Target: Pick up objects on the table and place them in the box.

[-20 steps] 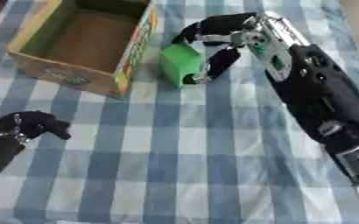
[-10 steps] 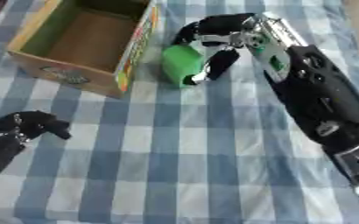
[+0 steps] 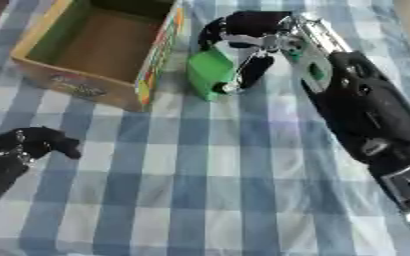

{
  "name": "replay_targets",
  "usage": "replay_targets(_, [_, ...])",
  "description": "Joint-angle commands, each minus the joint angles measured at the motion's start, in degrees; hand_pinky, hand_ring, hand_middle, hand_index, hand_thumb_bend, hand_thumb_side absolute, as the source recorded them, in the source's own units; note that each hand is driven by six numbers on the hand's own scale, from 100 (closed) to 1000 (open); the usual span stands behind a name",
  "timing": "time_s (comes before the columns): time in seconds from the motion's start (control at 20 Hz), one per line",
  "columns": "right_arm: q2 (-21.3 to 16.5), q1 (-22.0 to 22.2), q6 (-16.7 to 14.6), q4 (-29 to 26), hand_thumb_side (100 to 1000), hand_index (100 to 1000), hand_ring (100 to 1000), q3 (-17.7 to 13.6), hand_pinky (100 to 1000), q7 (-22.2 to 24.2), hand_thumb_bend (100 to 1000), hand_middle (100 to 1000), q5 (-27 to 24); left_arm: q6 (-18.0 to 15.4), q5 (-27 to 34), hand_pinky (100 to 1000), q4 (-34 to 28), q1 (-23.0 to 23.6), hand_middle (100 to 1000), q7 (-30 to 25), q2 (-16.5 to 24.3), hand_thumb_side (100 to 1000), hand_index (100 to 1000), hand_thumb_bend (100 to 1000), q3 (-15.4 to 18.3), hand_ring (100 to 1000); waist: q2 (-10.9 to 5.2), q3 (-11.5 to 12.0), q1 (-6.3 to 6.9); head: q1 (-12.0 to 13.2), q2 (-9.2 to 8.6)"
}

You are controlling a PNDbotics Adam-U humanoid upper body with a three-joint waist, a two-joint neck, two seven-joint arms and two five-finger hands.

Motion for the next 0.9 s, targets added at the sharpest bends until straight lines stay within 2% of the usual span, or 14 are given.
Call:
replay_targets(0.05, [-0.8, -0.9, -0.1, -1.0, 340, 446, 775, -0.6, 863, -2.3, 321, 807, 0.6, -0.1, -0.1, 921, -0.8, -0.6, 701, -0.2, 0.3, 813, 872, 114, 0.1, 735, -1.04, 0.1, 0.05, 0.2, 0.22])
replay_targets(0.25, [-1.2, -1.1, -0.3, -1.9, 308, 407, 761, -0.6, 859, -3.4, 316, 785, 0.1, -0.1, -0.1, 921, -0.8, -0.7, 701, -0.3, 0.3, 811, 872, 112, 0.2, 736, -1.13, 0.1, -0.07, 0.2, 0.21])
replay_targets(0.6, [-2.9, -2.0, 0.1, -5.5, 269, 410, 757, -0.6, 858, -3.0, 325, 784, -3.8, 0.0, -0.4, 922, -0.6, -0.6, 702, -0.5, 0.4, 810, 872, 110, 0.1, 736, -1.64, 0.1, -0.58, 0.5, 0.06])
replay_targets(0.9, [-4.8, -3.2, 1.6, -8.5, 228, 409, 760, -1.2, 863, -2.2, 370, 787, -7.4, 0.0, -0.9, 923, 0.0, -0.5, 704, -1.0, 0.4, 809, 873, 110, -0.3, 737, -2.51, 0.6, -1.37, 0.5, -0.45])
